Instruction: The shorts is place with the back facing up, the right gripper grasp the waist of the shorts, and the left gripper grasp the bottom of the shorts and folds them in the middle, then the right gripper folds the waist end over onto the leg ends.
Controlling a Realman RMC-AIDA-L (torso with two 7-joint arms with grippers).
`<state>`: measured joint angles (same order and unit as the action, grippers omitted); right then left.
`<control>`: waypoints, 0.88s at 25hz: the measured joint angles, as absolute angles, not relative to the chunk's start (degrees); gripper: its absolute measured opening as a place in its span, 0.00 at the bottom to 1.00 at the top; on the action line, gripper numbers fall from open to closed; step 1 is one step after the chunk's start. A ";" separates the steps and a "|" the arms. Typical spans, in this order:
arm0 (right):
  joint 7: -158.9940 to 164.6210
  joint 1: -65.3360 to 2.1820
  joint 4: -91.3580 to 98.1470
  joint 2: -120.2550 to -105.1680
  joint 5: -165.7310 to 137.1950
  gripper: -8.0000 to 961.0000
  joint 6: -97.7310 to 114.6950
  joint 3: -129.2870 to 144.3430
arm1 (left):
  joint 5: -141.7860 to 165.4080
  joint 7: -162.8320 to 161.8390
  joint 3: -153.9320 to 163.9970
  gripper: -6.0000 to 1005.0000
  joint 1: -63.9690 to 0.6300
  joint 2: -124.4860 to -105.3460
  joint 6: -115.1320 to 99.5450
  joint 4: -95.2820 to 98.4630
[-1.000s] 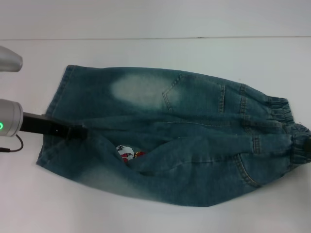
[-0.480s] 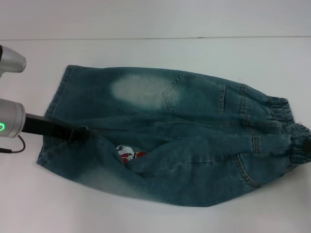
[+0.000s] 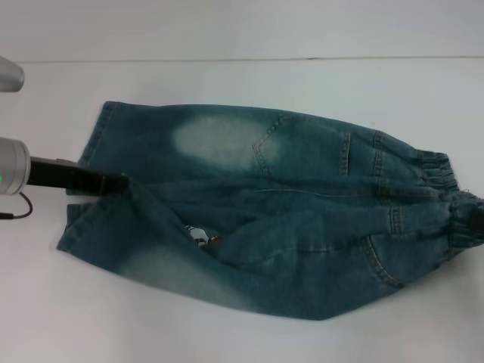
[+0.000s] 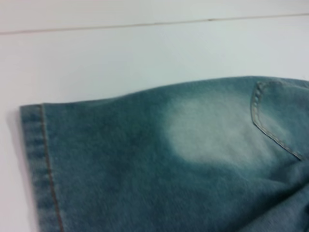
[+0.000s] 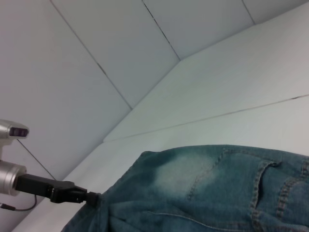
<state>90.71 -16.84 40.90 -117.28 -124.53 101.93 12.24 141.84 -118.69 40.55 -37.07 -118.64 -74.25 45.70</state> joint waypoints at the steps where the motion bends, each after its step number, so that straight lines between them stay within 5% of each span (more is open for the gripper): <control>1: 90.85 -16.98 40.92 -117.21 -124.50 0.05 102.13 12.14 | 141.83 -118.90 40.53 0.05 -37.13 -118.66 -73.88 45.72; 13: 94.23 -19.91 43.51 -116.15 -123.67 0.05 102.56 11.95 | 141.76 -122.15 39.96 0.05 -37.55 -118.80 -69.20 46.53; 22: 97.71 -23.47 43.85 -113.55 -123.65 0.05 100.09 12.41 | 141.45 -124.35 39.69 0.05 -37.92 -118.82 -66.82 47.38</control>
